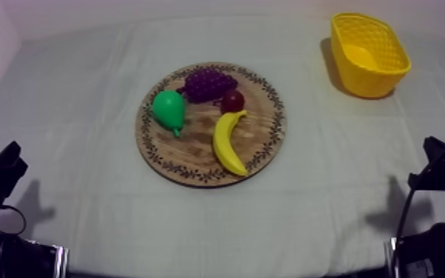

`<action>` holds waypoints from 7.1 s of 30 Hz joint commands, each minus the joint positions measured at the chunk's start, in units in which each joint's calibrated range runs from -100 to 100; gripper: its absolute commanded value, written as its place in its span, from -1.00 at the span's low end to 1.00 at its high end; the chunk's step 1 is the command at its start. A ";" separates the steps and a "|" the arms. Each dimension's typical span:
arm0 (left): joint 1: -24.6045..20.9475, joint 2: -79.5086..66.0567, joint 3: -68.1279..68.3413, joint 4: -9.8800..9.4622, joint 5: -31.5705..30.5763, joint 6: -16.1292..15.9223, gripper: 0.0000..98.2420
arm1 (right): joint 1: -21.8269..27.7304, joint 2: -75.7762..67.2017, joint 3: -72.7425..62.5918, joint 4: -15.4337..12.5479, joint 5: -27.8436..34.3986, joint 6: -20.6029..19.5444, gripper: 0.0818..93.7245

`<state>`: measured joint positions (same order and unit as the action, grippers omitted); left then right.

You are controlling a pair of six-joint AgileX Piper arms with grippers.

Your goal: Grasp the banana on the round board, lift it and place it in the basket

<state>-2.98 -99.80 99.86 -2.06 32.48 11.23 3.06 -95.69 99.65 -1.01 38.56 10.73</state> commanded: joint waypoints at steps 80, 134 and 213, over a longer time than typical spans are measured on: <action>-0.03 -0.03 0.03 -0.01 0.02 0.01 -1.00 | -7.59 21.23 -21.60 6.77 2.39 -13.03 -0.95; -0.03 -0.03 0.03 -0.01 0.02 0.02 -1.00 | -51.95 75.74 -66.53 20.95 23.15 -45.13 0.15; -0.03 -0.03 0.03 -0.01 0.02 0.03 -1.00 | -37.02 136.07 -106.20 2.51 35.02 -20.72 -0.24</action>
<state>-2.98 -99.80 99.86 -2.06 32.48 11.26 -34.02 40.21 -6.32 1.54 72.86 -10.65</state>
